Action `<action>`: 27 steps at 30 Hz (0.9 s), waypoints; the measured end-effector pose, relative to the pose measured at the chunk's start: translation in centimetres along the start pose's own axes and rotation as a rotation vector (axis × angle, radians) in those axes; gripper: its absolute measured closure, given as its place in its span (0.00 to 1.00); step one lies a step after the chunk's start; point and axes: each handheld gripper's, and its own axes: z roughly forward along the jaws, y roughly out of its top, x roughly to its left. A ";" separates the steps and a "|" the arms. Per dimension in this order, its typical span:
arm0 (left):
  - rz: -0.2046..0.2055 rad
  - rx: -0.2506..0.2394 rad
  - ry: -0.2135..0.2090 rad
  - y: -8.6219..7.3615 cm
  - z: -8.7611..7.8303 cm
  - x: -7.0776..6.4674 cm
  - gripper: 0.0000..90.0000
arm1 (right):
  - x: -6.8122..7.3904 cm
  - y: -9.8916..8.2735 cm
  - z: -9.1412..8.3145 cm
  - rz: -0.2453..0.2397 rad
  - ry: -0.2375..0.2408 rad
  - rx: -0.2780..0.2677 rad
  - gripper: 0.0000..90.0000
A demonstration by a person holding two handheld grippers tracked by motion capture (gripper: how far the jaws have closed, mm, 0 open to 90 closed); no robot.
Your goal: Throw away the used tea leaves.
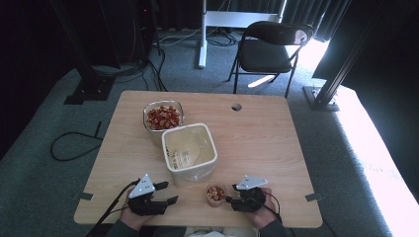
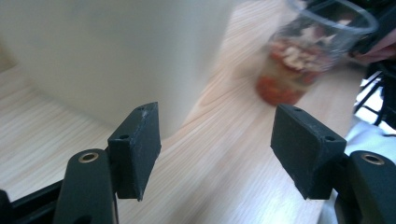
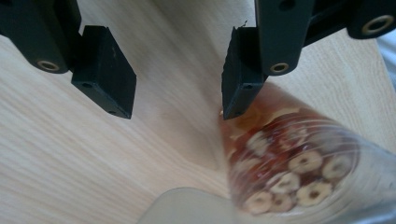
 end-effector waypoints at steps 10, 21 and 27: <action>0.095 0.002 -0.080 0.9 2.2 -1.7 0.37 | 1.2 0.5 0.9 -0.013 0.034 0.002 0.50; 0.136 -0.002 -0.113 1.6 4.3 -2.1 0.37 | 2.1 1.8 2.3 -0.041 0.030 -0.003 0.55; 0.182 -0.006 -0.135 2.1 5.7 -2.8 0.35 | 2.4 2.2 3.2 -0.040 0.029 -0.002 0.59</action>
